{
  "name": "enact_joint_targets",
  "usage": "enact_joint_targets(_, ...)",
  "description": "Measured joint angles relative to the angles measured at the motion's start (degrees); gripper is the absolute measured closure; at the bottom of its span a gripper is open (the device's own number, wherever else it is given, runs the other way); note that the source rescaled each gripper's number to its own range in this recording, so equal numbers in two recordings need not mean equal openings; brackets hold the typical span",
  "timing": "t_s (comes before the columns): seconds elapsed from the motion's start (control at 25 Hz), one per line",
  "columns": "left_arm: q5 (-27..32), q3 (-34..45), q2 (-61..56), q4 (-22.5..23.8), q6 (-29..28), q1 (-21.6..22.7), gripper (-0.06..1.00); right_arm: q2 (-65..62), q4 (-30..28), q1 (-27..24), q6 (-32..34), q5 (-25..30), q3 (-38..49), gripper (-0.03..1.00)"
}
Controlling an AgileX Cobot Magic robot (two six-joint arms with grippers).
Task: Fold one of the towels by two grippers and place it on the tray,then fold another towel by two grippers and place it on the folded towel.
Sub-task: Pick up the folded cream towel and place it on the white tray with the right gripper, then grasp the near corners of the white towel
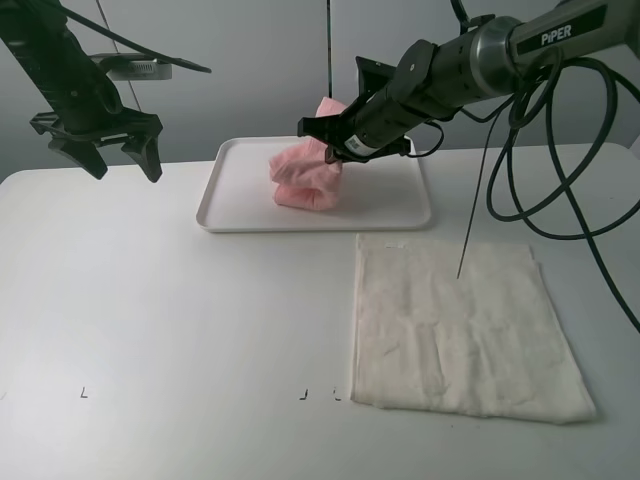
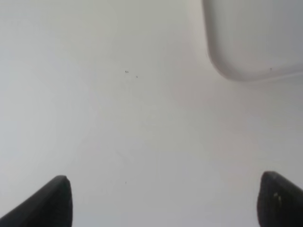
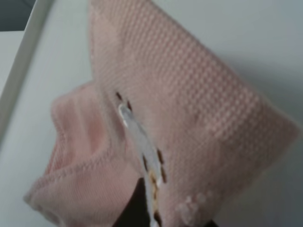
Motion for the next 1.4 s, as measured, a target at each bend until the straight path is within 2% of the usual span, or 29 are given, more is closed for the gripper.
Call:
enact_joint_targets(0.2,-0.11,0.0,0.0,0.0,0.0,0.0,-0.05,1.86,-0.13,0.0,0.14,-2.53,-0.13,0.94)
enact_joint_targets(0.28,-0.22,0.0,0.0,-0.1,0.0,0.0,-0.05,2.87,-0.01,0.0,0.14,-3.59,-0.39,0.88)
enact_joint_targets(0.36,-0.32,0.0,0.0,-0.1,0.1,0.0,-0.05,3.36,-0.01,0.0,0.14,-4.38,-0.93,0.73)
enact_joint_targets(0.48,-0.32,0.0,0.0,-0.1,0.1,0.0,-0.05,3.41,1.36,0.0,0.14,-7.18,-1.13,0.42)
enact_joint_targets(0.56,-0.32,0.0,0.0,-0.1,0.1,0.0,-0.05,3.41,1.86,0.0,0.14,-8.19,-1.13,0.29)
enact_joint_targets(0.96,-2.18,0.0,0.0,-0.1,0.21,0.0,-0.05,3.41,3.03,0.11,0.04,-8.11,-1.13,0.26)
enact_joint_targets(1.16,-2.27,0.0,0.0,-0.1,0.49,0.0,-0.05,3.41,0.22,0.44,-0.71,-3.1,-1.13,0.27)
enact_joint_targets(1.24,-2.67,0.0,0.0,-0.1,1.33,0.0,-0.05,3.14,-1.68,0.44,-1.16,-0.73,-1.13,0.24)
enact_joint_targets(1.4,-2.85,0.0,0.0,-1.71,4.73,0.0,-0.05,0.01,-7.61,0.44,-1.48,3.04,-1.13,0.1)
